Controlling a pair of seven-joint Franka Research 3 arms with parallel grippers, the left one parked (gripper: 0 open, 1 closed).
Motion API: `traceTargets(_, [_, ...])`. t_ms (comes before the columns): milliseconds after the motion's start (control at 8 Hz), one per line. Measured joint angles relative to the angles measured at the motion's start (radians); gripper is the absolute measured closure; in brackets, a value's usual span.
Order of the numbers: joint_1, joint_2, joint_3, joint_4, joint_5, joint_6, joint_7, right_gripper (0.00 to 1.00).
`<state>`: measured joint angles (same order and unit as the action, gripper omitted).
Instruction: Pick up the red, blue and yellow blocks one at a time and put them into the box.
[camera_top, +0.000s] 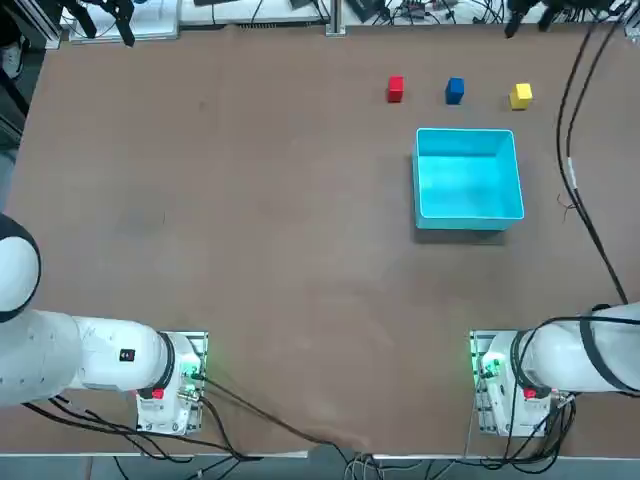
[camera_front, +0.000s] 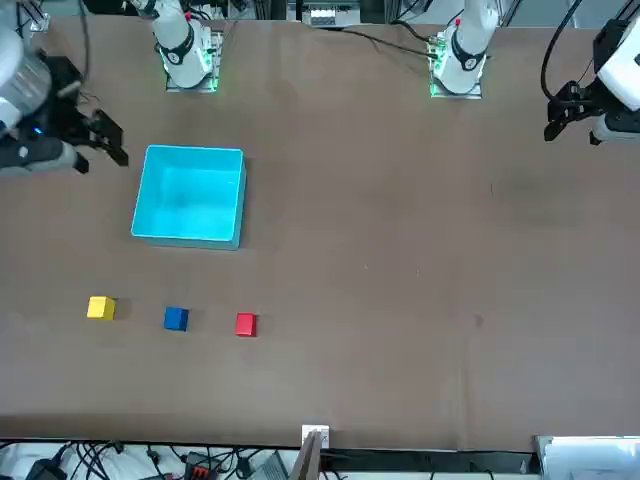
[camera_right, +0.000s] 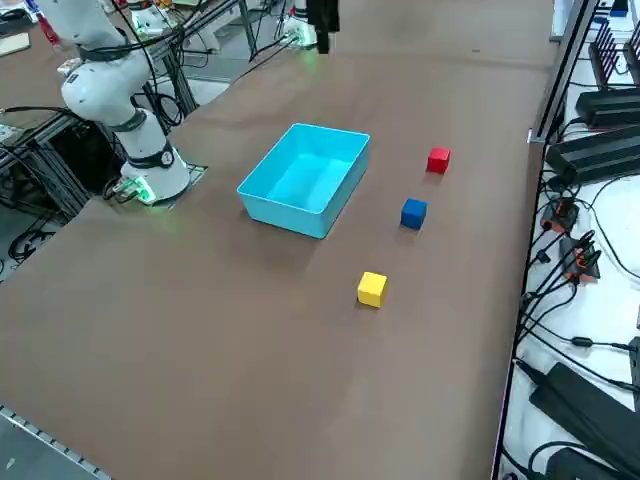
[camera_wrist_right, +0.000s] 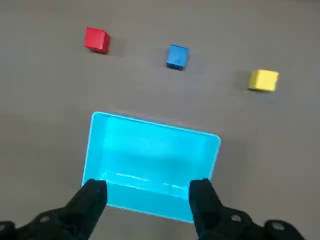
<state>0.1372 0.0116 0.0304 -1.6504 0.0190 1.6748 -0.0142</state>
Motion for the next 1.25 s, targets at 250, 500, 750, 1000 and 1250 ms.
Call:
traceTargets(250, [0.065, 0.105, 0.006, 0.006, 0.0, 0.088, 0.003, 0.0])
traceTargets(500, [0.116, 0.245, 0.007, 0.07, 0.0, 0.176, 0.047, 0.0])
traceTargets(750, [0.182, 0.407, 0.008, 0.184, -0.001, 0.256, 0.129, 0.0])
traceTargets(1000, [0.22, 0.549, 0.008, 0.283, -0.002, 0.331, 0.141, 0.0])
traceTargets(1250, [0.236, 0.654, 0.008, 0.352, -0.002, 0.416, 0.141, 0.0])
